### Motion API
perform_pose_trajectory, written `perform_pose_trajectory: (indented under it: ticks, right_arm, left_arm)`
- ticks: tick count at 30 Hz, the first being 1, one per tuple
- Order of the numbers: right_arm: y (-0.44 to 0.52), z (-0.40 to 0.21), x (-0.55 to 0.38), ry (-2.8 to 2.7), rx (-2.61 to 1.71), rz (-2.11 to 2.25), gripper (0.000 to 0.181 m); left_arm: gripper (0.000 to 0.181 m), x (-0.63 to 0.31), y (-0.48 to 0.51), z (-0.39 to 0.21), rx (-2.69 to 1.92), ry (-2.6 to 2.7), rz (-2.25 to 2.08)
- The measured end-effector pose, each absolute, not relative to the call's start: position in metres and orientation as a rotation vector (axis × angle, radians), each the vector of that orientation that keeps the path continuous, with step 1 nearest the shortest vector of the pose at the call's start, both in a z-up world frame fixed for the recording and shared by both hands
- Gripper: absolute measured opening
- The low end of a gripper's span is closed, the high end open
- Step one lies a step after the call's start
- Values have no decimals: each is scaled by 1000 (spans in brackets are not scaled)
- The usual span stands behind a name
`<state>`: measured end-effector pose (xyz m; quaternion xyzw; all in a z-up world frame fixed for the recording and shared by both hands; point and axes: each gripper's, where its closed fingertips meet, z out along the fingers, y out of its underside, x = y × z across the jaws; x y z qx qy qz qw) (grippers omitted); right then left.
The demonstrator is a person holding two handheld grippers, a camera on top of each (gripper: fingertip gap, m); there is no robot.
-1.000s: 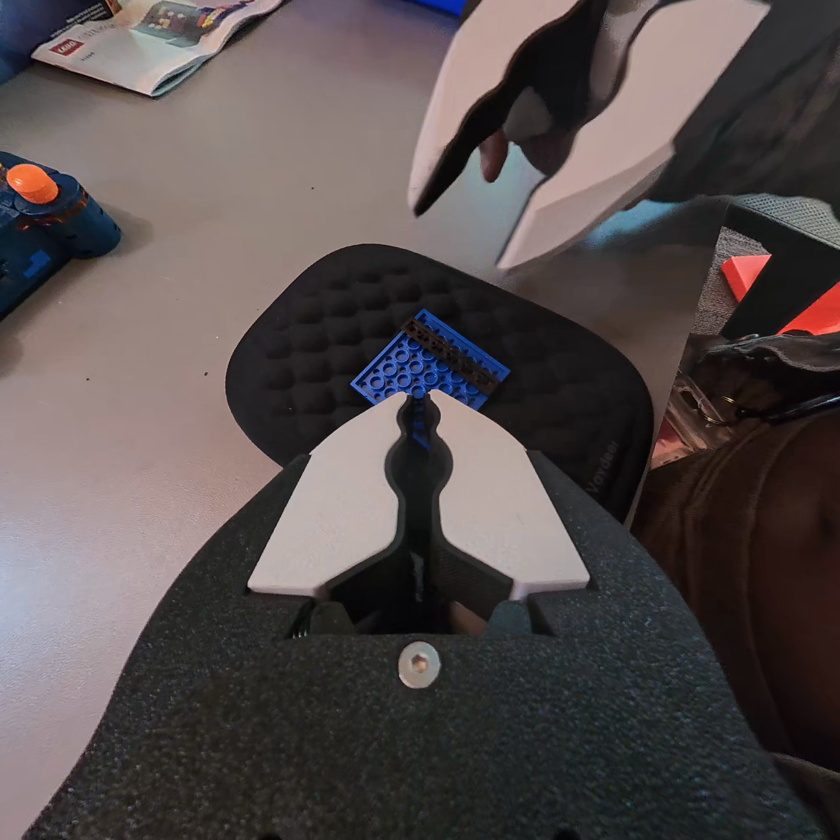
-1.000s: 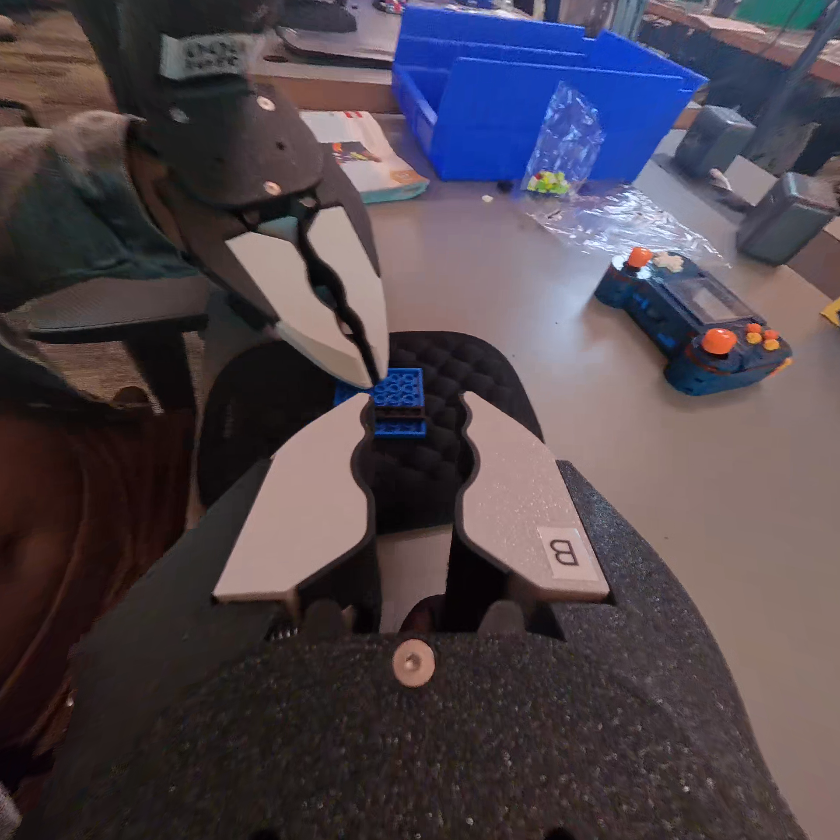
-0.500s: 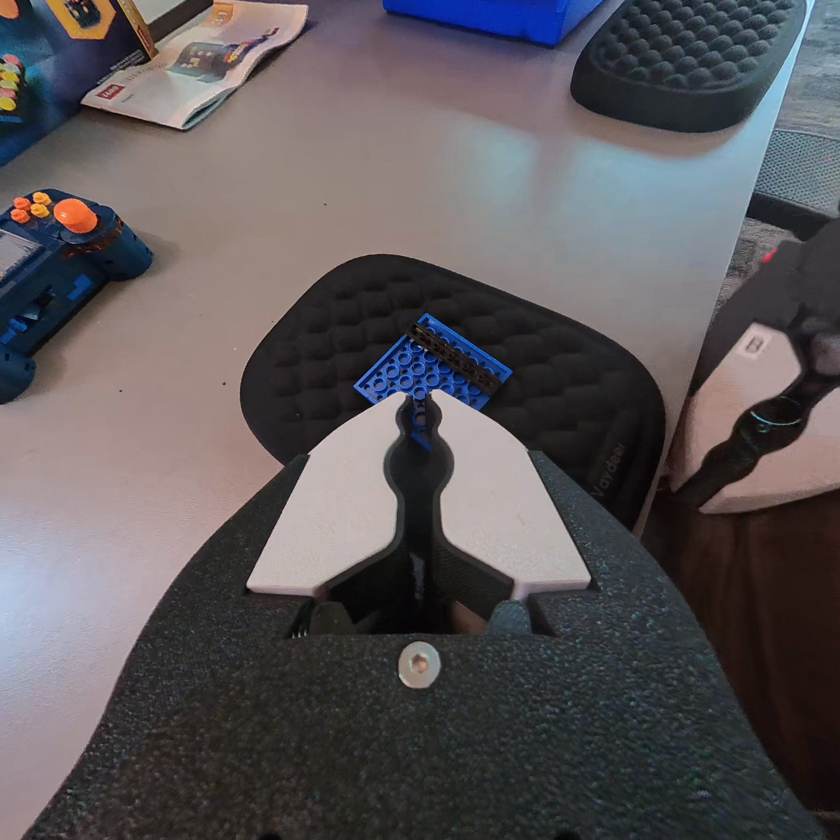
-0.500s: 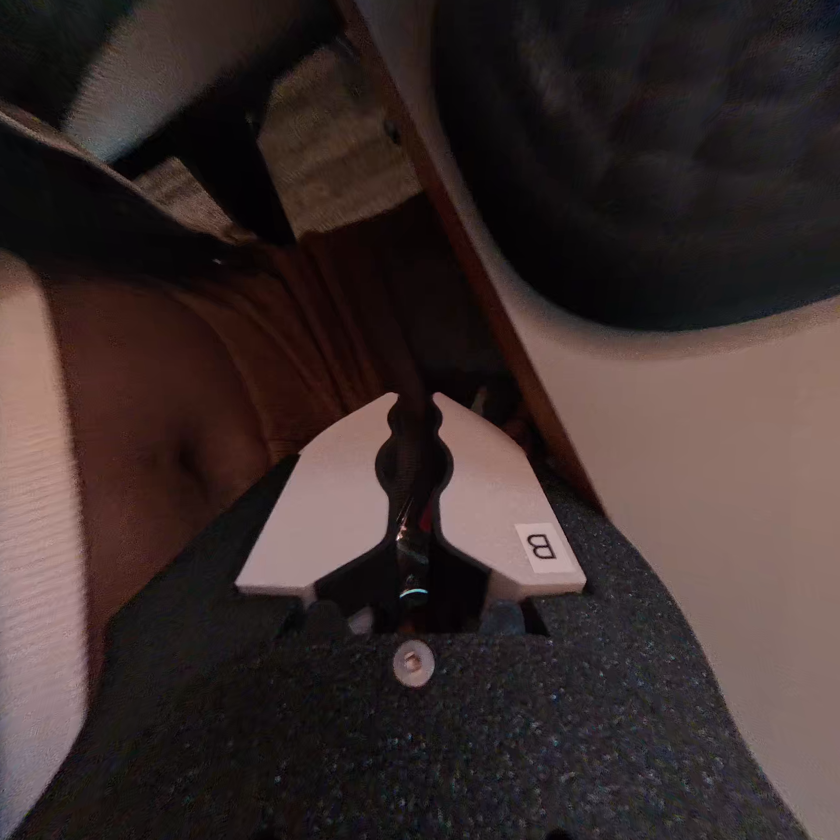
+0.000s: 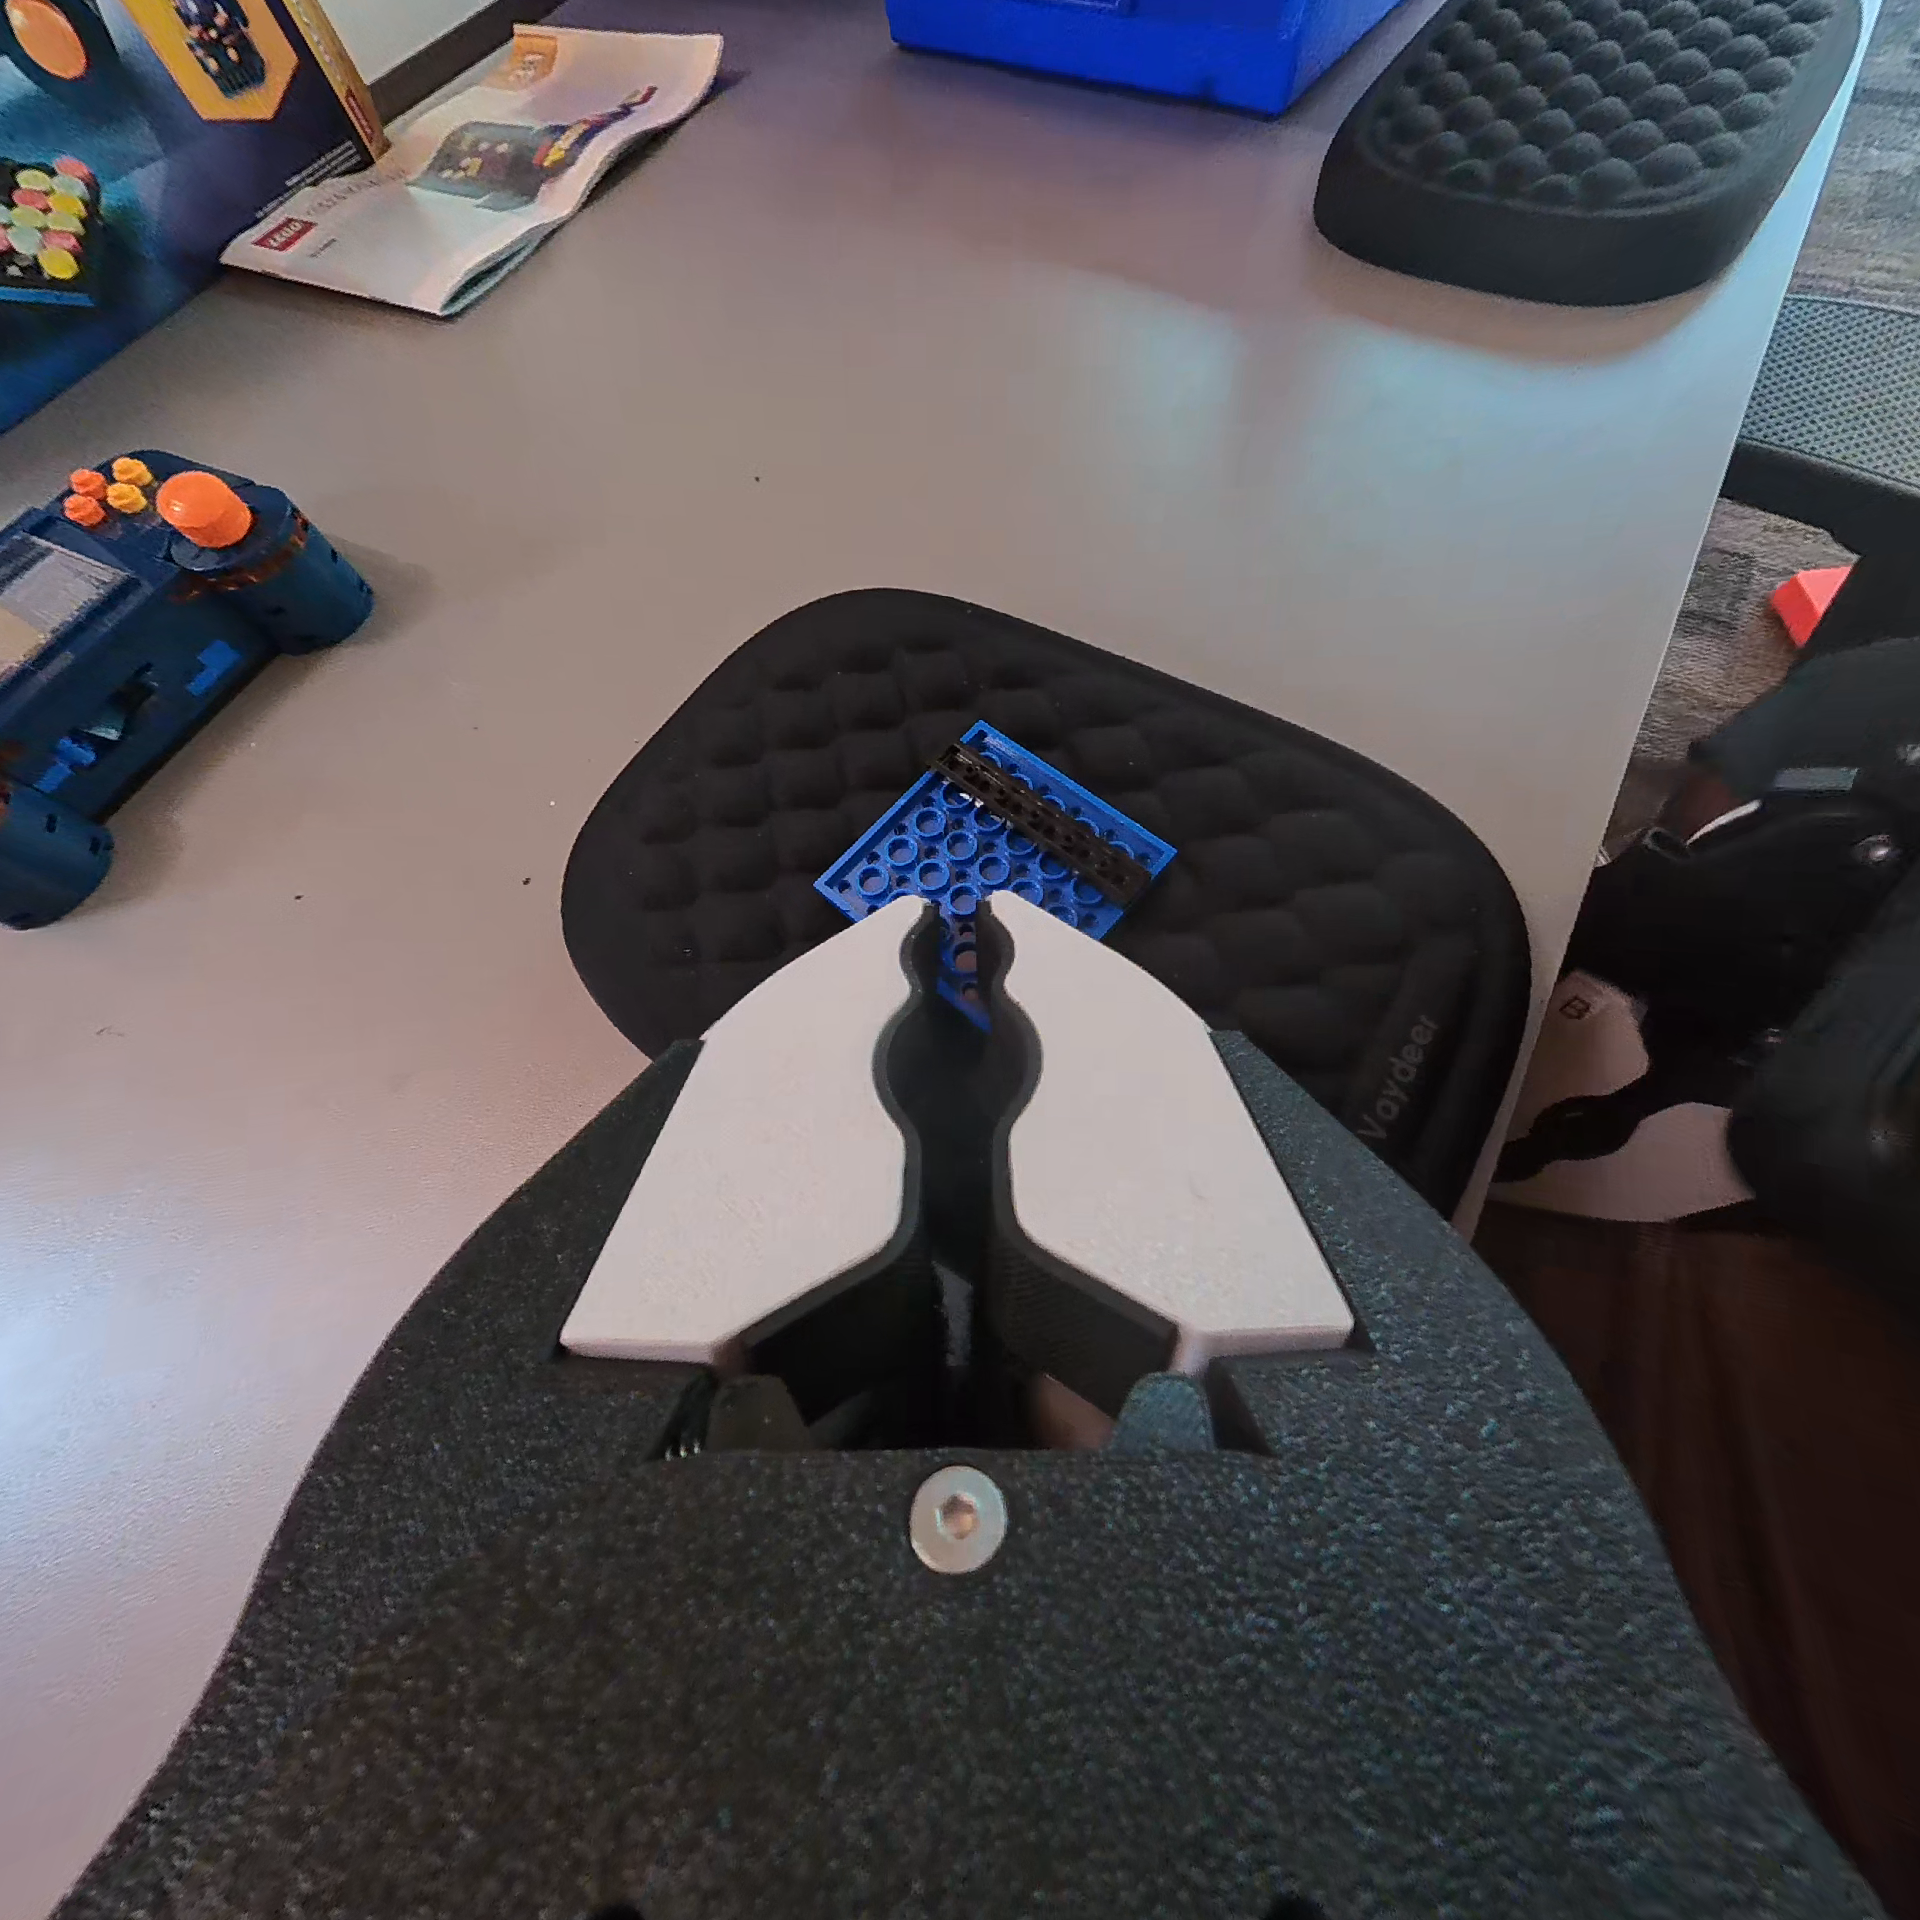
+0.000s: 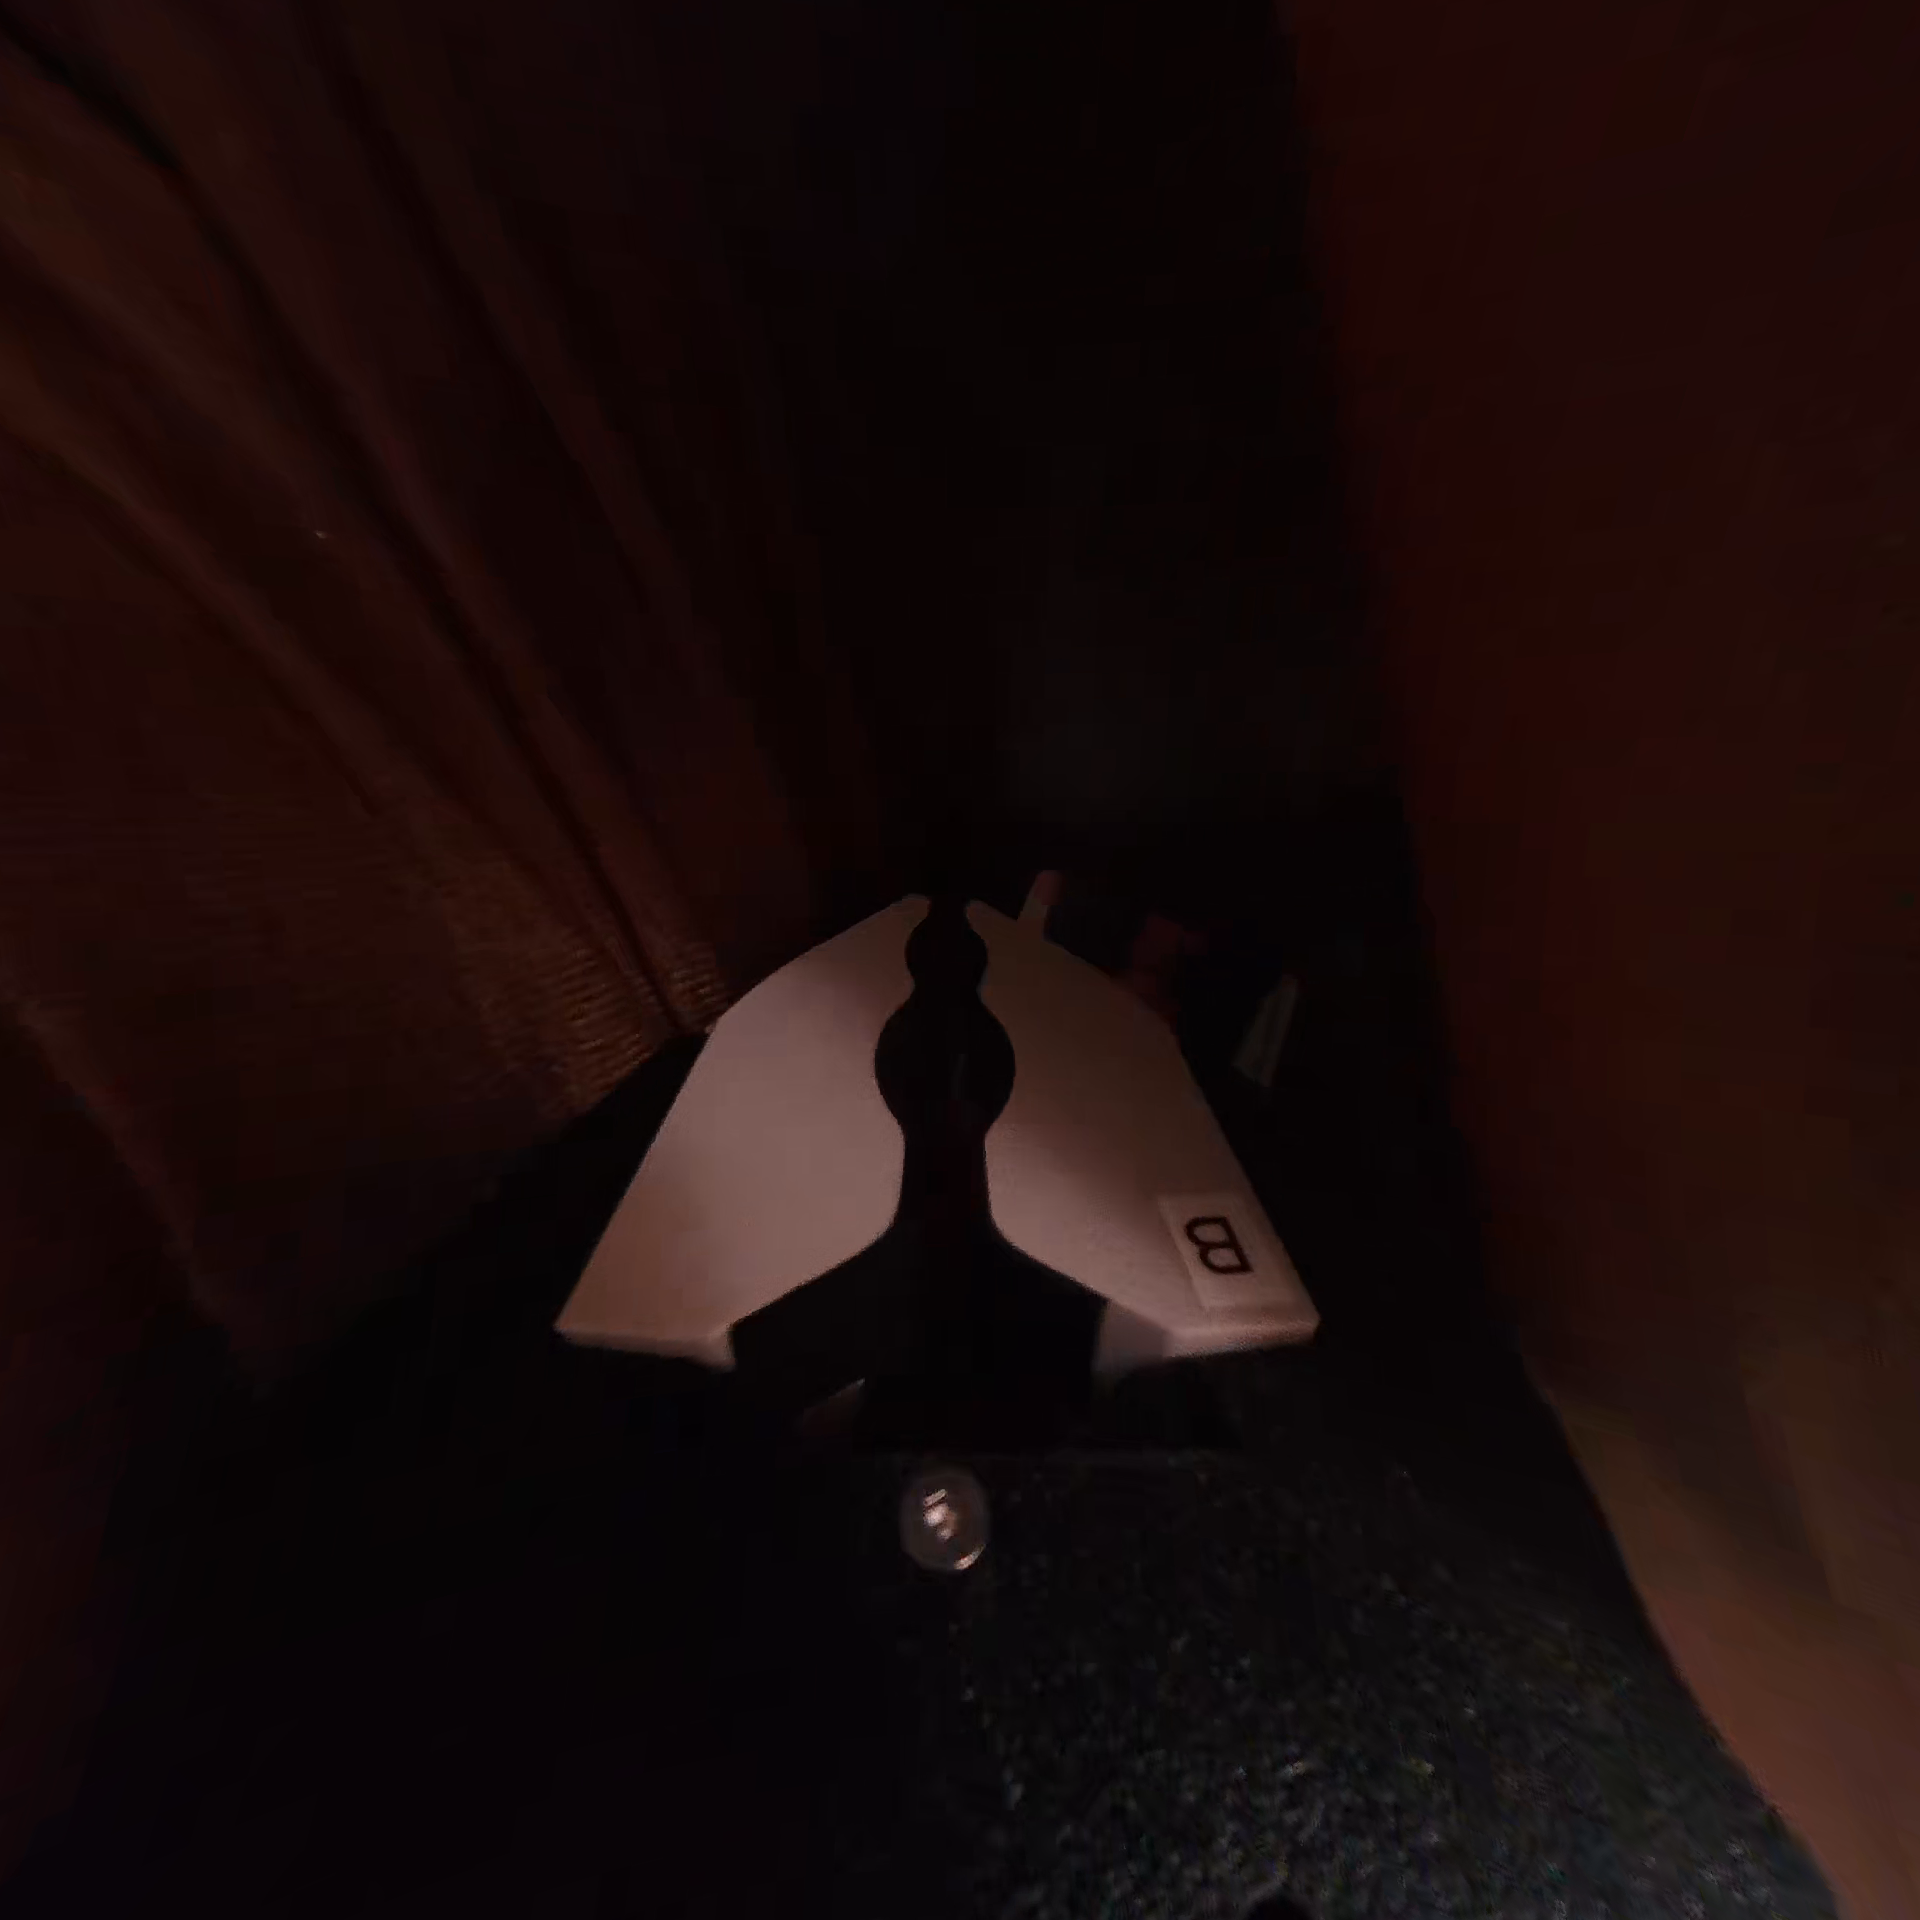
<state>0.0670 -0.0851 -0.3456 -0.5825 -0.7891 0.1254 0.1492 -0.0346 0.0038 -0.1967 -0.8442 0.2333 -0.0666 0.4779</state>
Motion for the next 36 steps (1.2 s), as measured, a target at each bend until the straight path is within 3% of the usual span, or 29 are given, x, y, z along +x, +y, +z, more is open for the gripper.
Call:
perform_pose_trajectory:
  ticks: [8,12,16,18,19,21,25,30,36]
  right_arm:
    - [-101,-212,43,-1911,-1414,1134,0]
    - [-81,-123,36,-1701,-1317,1364,0]
    - [-49,-78,32,-1588,-1210,1391,0]
    - [-45,-64,35,-1557,-1134,1474,2]
    - [-43,-59,36,-1522,-1098,1522,17]
    - [-32,-51,36,-1406,-1022,1597,23]
    - [5,-40,20,-1176,-924,1684,24]
    - [30,-47,-17,-1274,-797,1643,27]
    - [63,-53,-50,-1232,-787,1720,28]
  left_arm:
    - [17,-37,-1,-187,-1977,594,-133]
    - [20,-50,-5,-166,-1878,469,-195]
    - [16,-9,-53,-145,-1766,666,-508]
    - [16,11,-81,-147,-1764,770,-593]
    - [17,12,-87,-152,-1778,785,-557]
    - [19,1,-89,-160,-1791,765,-418]
    - [21,-36,-70,-151,-1688,560,-220]
    - [22,-59,-51,-136,-1676,326,-220]
    - [24,-119,-32,-112,-1474,131,178]
